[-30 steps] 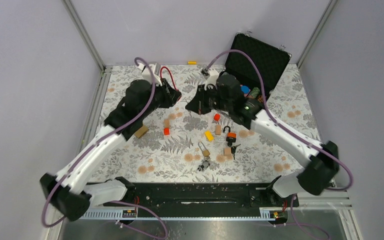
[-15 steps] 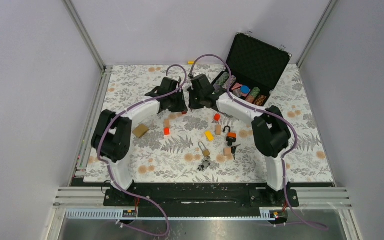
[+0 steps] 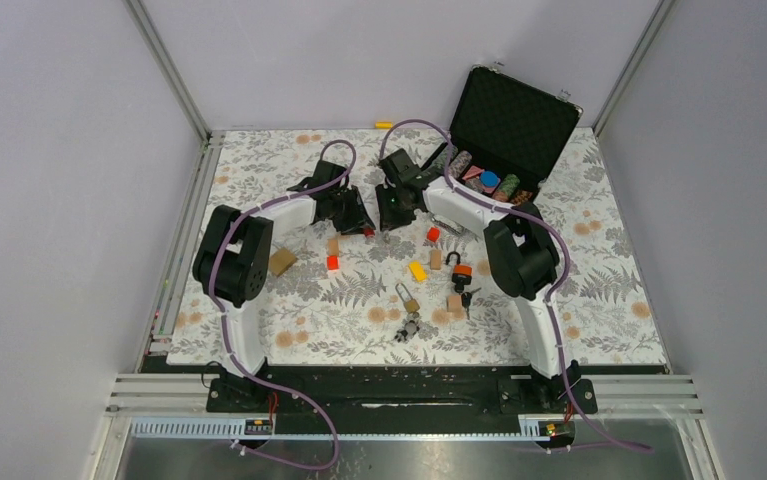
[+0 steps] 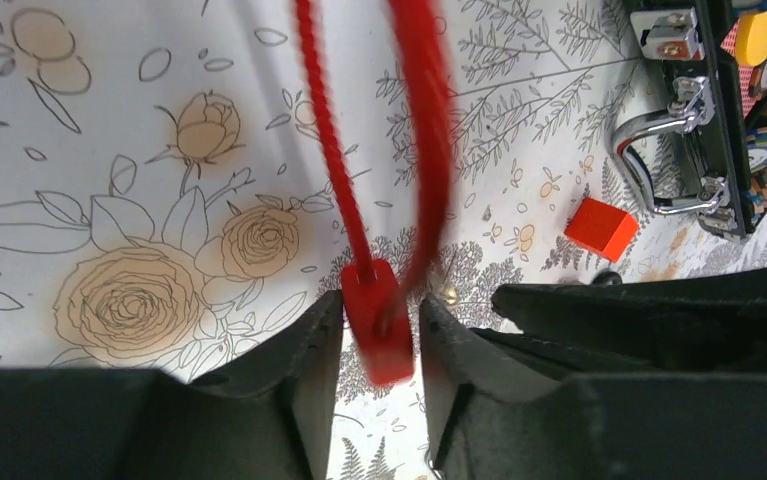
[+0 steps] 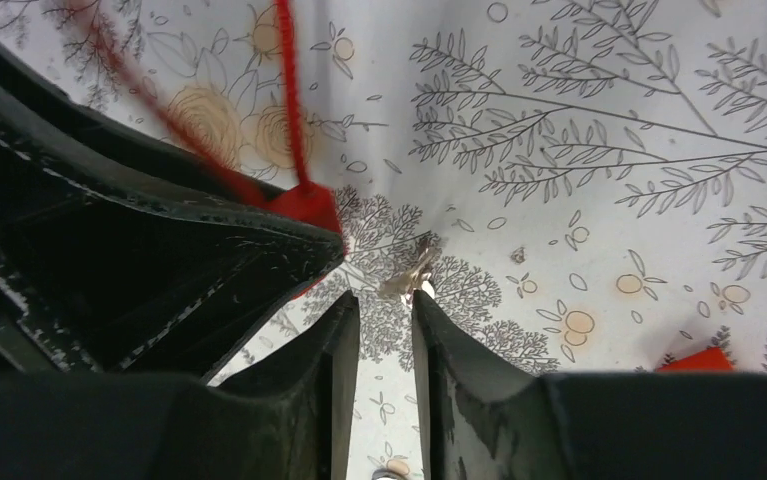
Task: Lock with the key
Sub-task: Place the lock at the center of the board, then pick up the lock from the center of the board.
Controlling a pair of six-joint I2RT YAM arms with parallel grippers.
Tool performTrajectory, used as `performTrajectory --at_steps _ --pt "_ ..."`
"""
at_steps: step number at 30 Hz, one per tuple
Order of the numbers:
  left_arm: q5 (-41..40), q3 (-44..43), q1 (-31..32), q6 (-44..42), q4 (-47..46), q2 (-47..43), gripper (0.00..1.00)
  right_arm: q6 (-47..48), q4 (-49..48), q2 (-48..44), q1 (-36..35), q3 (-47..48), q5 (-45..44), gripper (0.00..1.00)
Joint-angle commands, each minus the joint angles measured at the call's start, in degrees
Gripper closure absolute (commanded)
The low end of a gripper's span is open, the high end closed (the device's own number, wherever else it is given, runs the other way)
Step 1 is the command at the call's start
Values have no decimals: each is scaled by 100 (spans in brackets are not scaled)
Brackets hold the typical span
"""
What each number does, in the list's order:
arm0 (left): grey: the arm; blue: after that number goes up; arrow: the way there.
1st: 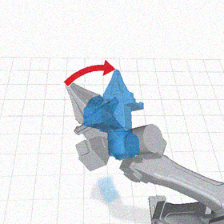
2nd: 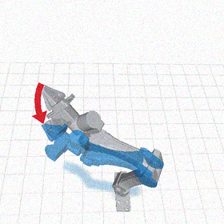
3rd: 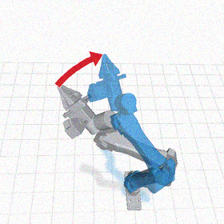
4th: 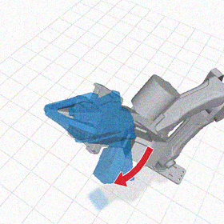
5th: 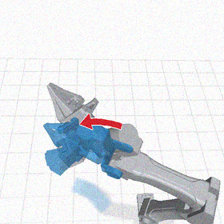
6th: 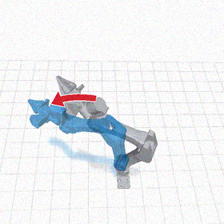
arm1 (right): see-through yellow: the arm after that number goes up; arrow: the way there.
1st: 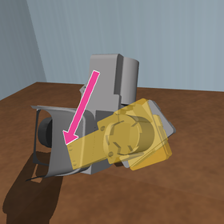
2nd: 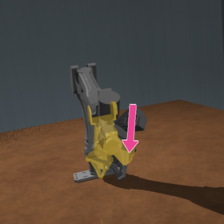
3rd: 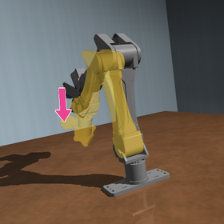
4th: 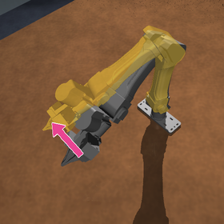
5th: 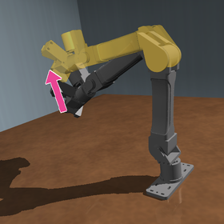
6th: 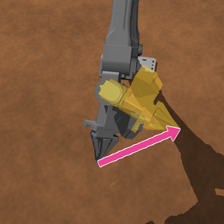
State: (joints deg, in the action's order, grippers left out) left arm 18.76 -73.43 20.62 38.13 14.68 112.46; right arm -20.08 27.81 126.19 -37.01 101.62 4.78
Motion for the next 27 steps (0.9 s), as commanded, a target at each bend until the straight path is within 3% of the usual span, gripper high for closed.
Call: performTrajectory --at_steps 1,9,15,18,26,27 --pt "324 155 -65 199 -410 -218 63 -132 309 -174 309 129 1027 65" --pt "301 758 -93 153 -434 -957 51 -168 263 -1452 372 -1018 1131 58" --pt "229 1767 -95 199 -686 -2103 42 -163 -260 -2842 133 -3258 507 32" --pt "200 2189 -91 244 -751 -2851 38 -170 -304 -3282 -301 -3959 -155 25" --pt "-228 2887 -76 285 -459 -4674 14 -349 -264 -3037 -1429 -4167 -1151 22" --pt "-293 2902 -77 250 -363 -4859 6 -338 -198 -2918 -1510 -4081 -1266 22"
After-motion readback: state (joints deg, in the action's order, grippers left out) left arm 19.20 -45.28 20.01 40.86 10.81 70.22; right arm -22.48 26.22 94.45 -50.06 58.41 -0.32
